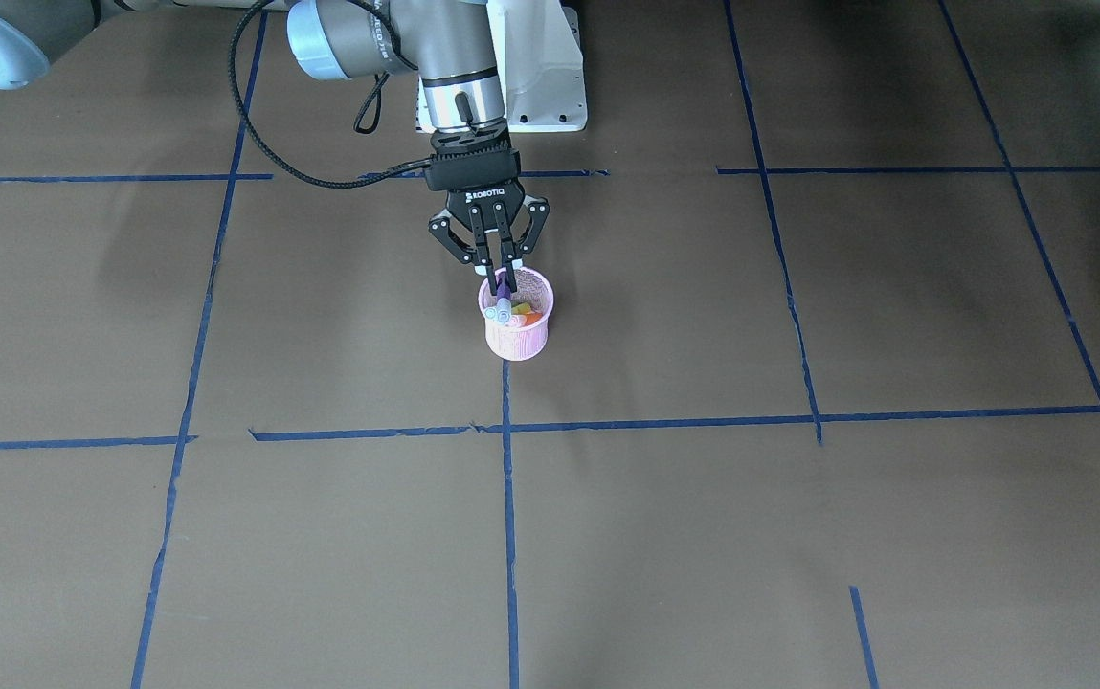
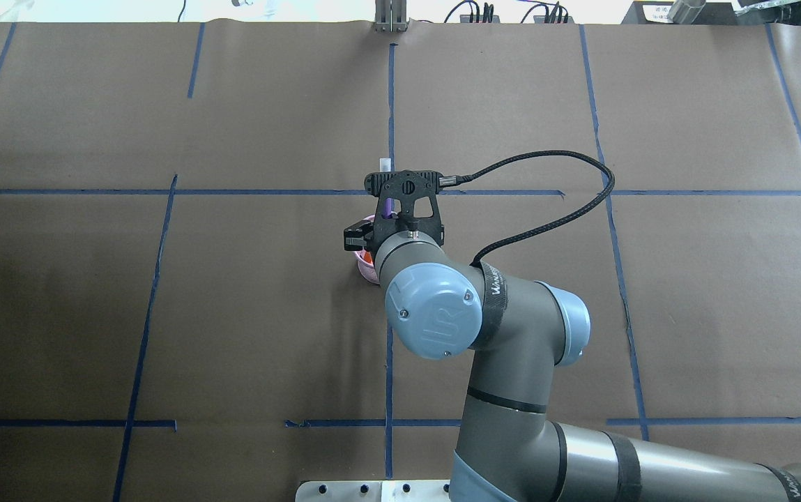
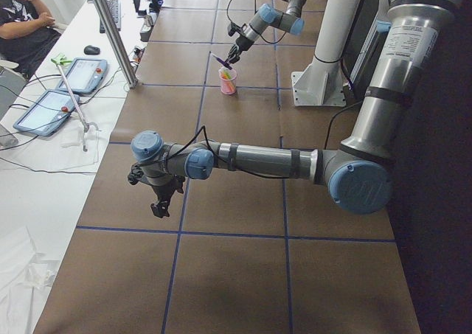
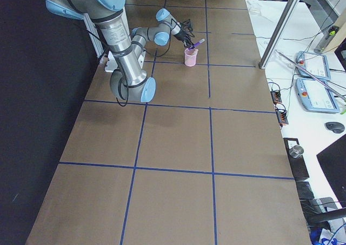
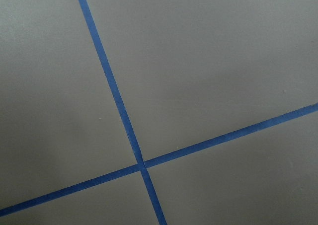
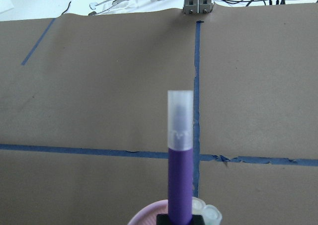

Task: Collect pens into pen holder
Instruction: 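Lower the purple marker into the pink cup and open the right gripper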

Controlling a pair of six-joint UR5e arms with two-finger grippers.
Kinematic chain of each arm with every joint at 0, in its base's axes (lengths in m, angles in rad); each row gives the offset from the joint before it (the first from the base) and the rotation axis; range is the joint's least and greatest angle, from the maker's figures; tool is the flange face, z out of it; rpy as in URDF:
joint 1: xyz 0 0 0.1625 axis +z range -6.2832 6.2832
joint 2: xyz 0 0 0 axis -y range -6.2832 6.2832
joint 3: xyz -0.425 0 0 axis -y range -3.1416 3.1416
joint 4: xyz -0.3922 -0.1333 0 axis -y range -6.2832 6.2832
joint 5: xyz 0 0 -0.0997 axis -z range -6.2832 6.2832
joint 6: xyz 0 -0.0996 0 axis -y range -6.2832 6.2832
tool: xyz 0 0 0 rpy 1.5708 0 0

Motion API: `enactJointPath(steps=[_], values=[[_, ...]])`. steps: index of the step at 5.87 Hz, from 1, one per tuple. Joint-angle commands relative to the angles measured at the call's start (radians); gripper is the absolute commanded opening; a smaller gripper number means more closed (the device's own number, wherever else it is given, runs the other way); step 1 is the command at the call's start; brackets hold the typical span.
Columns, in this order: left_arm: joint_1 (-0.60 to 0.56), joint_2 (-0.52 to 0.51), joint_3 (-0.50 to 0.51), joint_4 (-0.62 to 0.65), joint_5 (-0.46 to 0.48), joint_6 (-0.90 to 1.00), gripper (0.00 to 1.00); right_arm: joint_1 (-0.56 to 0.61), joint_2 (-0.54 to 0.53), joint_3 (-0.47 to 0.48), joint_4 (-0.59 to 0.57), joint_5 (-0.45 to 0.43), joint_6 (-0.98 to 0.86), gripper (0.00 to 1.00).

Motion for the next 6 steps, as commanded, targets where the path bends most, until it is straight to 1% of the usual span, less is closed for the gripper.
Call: enactJointPath(steps=[1,3,4,5,6], values=[[-0.016,0.0,0.001,0.0,0.001,0.004,1.0,-0.033,0.008,-0.017,0.002,-0.074,0.001,0.0],[-0.018,0.001,0.001,0.002,0.0,0.015,1.0,-0.033,0.005,-0.025,0.0,-0.078,0.0,0.0],[-0.023,0.0,0.001,0.002,0.001,0.015,1.0,-0.033,0.005,-0.028,0.0,-0.078,-0.008,0.47],[-0.023,0.0,0.001,0.002,0.001,0.015,1.0,-0.031,0.005,-0.029,0.003,-0.078,-0.012,0.99],[-0.023,0.0,0.001,0.002,0.0,0.016,1.0,-0.03,0.006,-0.029,0.005,-0.076,-0.015,1.0]])
